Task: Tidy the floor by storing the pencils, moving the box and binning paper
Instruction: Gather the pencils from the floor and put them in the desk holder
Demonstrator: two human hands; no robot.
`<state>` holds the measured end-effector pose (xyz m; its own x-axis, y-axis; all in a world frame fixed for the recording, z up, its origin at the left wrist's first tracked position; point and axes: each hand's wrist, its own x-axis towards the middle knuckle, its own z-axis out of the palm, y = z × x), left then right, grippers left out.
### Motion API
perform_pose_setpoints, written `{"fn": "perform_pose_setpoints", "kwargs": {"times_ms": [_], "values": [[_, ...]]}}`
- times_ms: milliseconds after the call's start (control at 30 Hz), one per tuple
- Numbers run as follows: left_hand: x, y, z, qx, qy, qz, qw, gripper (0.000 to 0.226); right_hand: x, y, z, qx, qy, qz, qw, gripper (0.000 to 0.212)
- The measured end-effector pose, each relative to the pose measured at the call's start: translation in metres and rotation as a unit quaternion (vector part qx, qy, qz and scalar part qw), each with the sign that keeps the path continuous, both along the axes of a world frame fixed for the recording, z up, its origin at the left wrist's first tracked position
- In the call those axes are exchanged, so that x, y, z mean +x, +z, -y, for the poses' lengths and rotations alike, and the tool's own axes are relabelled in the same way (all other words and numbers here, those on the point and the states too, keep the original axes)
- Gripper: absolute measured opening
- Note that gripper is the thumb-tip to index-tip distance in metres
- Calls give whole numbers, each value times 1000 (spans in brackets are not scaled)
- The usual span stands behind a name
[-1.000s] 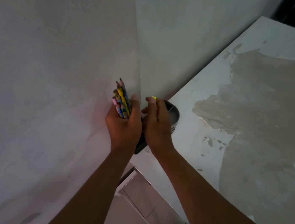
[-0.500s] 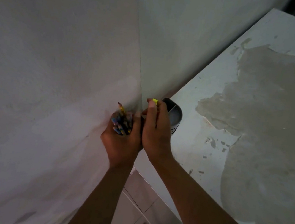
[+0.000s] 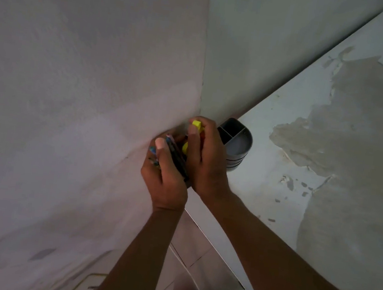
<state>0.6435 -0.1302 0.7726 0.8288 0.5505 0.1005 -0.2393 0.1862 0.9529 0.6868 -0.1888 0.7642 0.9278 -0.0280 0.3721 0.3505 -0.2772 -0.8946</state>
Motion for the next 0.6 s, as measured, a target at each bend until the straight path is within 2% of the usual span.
{"fn": "perform_pose_setpoints", "kwargs": {"times_ms": [67,200,467,600], "values": [[2,-1,-1,-1,-1,-6,1000,42,1,-5,4,-15,-8,14,1000,27],[2,-1,-3,65,12,1,998,41,-2,-12,9,-35,7,22,999,28],[4,3,0,43,25,-34,998,55,-7,-4,11,28,84,-14,996,23],[3,7,-1,56,22,-50,997,45,-18,-3,16,21,100,-20,995,29]]}}
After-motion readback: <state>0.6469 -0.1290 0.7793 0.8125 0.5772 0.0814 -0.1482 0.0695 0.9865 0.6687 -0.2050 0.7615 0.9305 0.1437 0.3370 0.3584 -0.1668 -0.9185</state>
